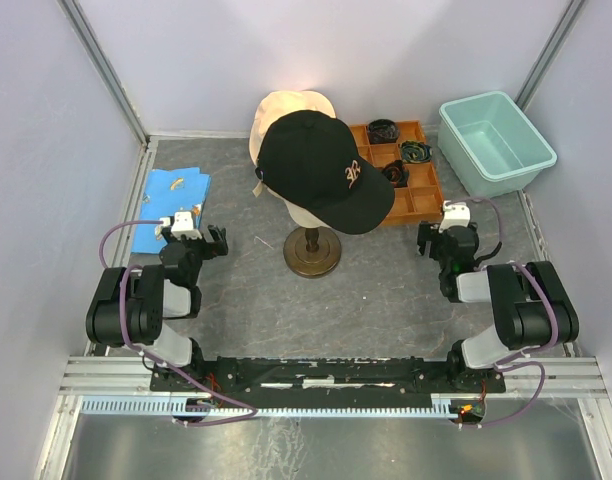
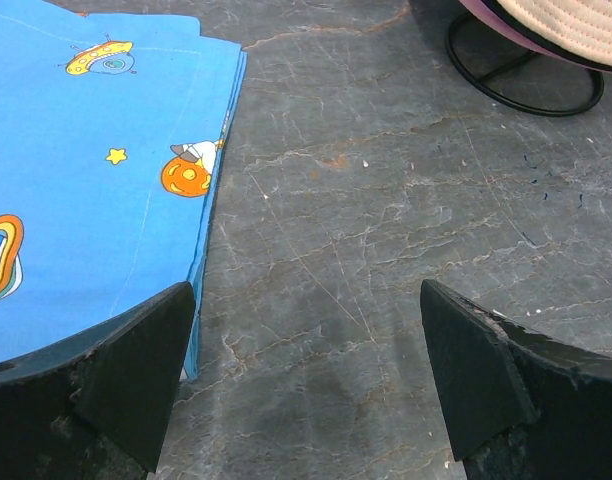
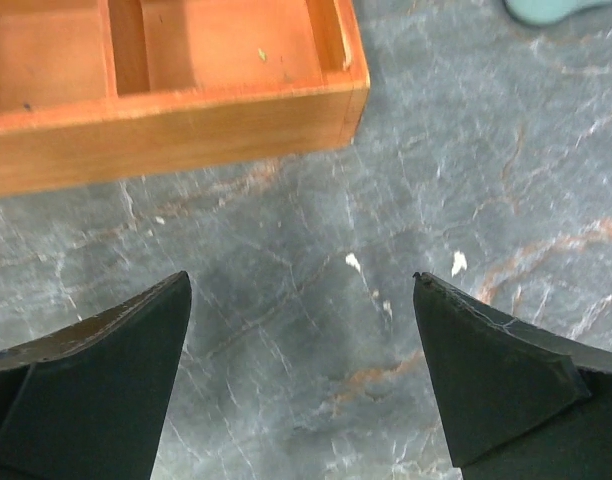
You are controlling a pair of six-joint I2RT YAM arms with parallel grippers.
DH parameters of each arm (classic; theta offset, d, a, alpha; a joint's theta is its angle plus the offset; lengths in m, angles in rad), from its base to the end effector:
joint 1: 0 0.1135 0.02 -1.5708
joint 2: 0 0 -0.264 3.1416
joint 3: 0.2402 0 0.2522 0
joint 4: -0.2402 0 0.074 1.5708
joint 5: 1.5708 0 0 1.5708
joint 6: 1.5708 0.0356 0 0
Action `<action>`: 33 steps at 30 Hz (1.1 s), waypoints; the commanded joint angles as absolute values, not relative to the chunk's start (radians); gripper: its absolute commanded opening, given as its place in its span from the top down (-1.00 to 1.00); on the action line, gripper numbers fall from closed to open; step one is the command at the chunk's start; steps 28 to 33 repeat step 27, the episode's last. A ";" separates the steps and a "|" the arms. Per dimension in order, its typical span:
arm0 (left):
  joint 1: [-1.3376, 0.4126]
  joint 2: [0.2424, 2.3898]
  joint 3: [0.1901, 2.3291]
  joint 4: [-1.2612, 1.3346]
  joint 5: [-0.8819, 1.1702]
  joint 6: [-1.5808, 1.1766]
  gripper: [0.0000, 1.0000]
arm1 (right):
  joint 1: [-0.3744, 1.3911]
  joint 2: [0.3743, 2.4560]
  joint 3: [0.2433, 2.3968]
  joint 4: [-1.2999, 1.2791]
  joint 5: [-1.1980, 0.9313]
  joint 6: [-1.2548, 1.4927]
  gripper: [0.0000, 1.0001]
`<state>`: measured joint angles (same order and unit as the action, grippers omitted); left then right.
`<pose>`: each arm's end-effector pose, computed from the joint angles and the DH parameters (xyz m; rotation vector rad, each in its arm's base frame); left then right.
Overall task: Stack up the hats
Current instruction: Reset both arms
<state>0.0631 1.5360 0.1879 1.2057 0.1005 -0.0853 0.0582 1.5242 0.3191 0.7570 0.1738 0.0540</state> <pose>0.2315 0.0110 0.1362 -0.0525 1.7127 -0.1026 0.2496 0.0084 0.1227 0.1059 2.0104 -0.1040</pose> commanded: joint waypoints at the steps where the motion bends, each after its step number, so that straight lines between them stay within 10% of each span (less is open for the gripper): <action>1: 0.056 1.519 0.206 1.234 0.078 -0.045 -0.99 | 0.059 1.518 0.374 0.853 0.164 0.036 -0.98; 33: 0.056 1.518 0.207 1.235 0.077 -0.044 -0.99 | 0.053 1.516 0.368 0.865 0.156 0.040 -0.98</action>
